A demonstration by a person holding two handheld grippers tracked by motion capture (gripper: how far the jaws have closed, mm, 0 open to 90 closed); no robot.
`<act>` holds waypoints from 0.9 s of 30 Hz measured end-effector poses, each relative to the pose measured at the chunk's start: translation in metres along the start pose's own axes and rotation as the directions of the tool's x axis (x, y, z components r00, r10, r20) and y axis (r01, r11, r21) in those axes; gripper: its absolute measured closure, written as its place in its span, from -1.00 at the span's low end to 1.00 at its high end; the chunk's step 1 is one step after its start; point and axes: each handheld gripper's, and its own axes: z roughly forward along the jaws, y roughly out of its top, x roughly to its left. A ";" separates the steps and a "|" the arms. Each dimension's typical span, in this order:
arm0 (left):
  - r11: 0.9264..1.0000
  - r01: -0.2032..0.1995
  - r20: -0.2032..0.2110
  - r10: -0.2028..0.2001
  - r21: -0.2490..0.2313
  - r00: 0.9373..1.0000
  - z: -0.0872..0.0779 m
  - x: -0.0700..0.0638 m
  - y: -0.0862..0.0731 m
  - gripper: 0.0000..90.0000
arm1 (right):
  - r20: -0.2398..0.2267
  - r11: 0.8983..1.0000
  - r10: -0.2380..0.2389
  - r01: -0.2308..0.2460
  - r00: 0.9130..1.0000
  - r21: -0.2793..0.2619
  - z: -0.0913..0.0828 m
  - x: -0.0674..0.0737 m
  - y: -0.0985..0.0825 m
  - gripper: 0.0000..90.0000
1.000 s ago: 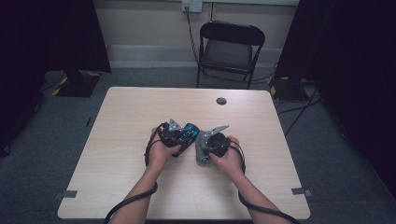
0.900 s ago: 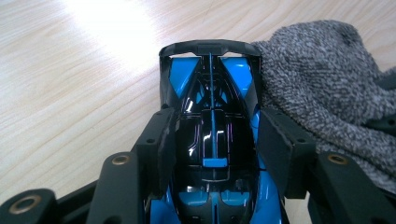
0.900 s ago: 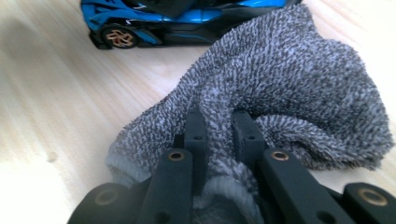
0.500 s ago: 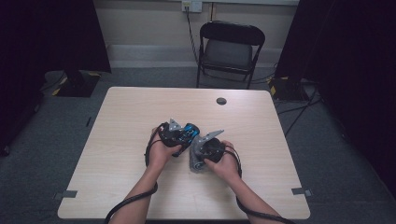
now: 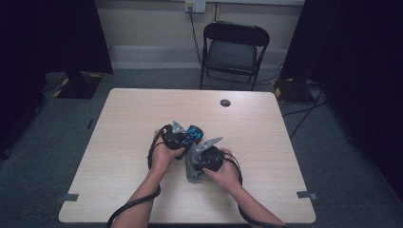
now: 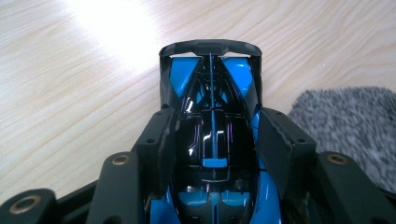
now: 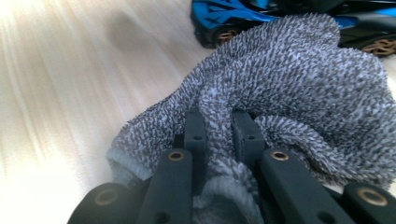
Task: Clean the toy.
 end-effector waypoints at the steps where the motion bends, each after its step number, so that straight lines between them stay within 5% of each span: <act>1: 1.000 0.000 -0.001 0.000 0.000 1.000 0.000 0.000 0.000 0.06 | -0.003 1.000 -0.001 0.001 1.000 0.000 0.000 0.001 0.000 0.76; 27: 1.000 0.003 0.008 -0.003 0.006 1.000 -0.001 0.001 0.000 0.06 | -0.123 0.996 -0.094 0.094 0.988 -0.004 0.008 0.032 0.003 0.76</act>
